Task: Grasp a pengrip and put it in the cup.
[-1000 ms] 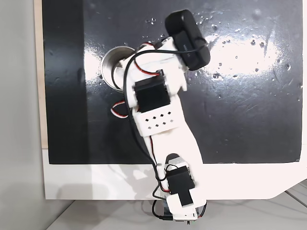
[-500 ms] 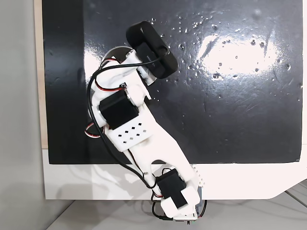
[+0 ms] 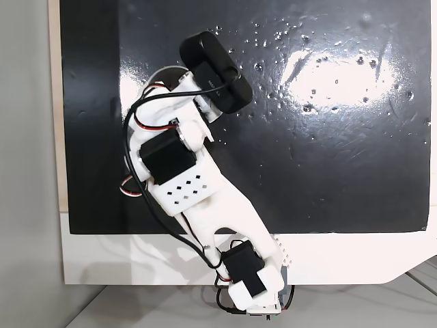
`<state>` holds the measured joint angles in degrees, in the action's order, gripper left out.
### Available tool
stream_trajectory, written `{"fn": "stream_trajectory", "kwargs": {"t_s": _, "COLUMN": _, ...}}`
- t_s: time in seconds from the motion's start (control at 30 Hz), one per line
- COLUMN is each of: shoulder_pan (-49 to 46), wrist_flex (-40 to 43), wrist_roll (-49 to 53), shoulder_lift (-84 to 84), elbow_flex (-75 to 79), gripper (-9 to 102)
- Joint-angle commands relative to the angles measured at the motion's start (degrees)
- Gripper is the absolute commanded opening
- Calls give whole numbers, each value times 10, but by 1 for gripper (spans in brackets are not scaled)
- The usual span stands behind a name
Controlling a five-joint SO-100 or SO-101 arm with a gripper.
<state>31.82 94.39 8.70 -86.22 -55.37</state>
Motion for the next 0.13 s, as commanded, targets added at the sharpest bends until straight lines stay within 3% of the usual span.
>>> {"fn": "stream_trajectory", "kwargs": {"t_s": 0.0, "shoulder_pan": -6, "wrist_flex": 8, "wrist_roll": -1, "shoulder_lift": -9, "elbow_flex": 42, "gripper": 21}}
{"fn": "stream_trajectory", "kwargs": {"t_s": 0.1, "shoulder_pan": -9, "wrist_flex": 8, "wrist_roll": 1, "shoulder_lift": -9, "elbow_flex": 42, "gripper": 21}}
